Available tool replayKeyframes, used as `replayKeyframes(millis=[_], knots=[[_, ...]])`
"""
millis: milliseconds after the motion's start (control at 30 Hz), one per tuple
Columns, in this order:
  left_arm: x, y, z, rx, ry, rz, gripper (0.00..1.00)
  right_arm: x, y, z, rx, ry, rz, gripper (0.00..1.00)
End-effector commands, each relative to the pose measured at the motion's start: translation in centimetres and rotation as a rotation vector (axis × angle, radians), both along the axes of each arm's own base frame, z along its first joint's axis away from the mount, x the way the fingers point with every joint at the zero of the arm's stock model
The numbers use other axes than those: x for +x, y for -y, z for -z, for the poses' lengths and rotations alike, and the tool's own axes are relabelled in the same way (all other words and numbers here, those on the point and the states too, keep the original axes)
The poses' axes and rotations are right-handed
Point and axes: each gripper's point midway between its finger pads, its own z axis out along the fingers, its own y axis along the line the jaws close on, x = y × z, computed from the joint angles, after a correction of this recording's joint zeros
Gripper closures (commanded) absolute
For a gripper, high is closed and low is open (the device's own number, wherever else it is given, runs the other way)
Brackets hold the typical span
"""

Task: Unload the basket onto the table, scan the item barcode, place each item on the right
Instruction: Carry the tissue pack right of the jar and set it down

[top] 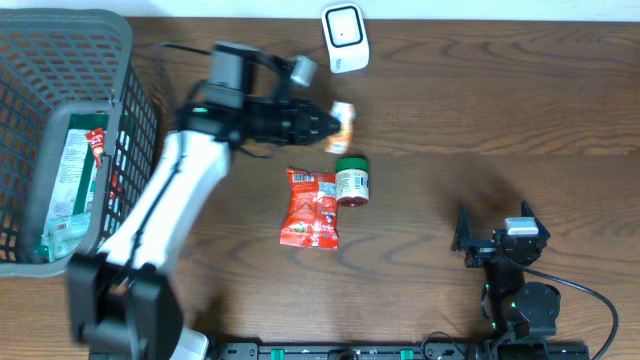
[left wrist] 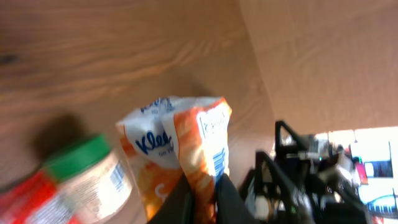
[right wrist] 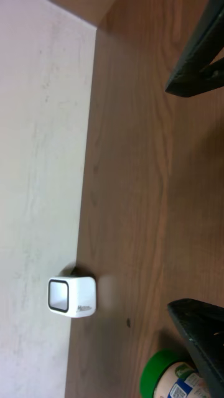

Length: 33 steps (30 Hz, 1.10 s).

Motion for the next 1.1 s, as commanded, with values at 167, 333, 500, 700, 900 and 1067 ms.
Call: replayKeyframes(millis=[167,333,500,700,900,1067], knots=[[-1.2,10.4,5.3,-0.083,-0.068,0.172,0.93,0.0,0.0,0.1,-0.009,-0.001,-0.002,0.01],[-1.8,13.3,8.5,-0.002,-0.048,0.157,0.93,0.0,0.0,0.1,-0.009,-0.001,-0.001,0.01],[-1.4,14.0,12.1,0.104,-0.070,0.081,0.93,0.0,0.0,0.1,-0.009,-0.001,-0.001,0.01],[-1.4,13.9,15.8,0.156,-0.124,0.070,0.93,0.0,0.0,0.1,-0.009,-0.001,-0.002,0.01],[-2.0,14.2,17.6,0.170,-0.175,0.074,0.92,0.0,0.0,0.1,-0.009,-0.001,-0.002,0.01],[-1.9,14.7,17.0,0.155,-0.161,0.076,0.93,0.0,0.0,0.1,-0.009,-0.001,-0.002,0.01]])
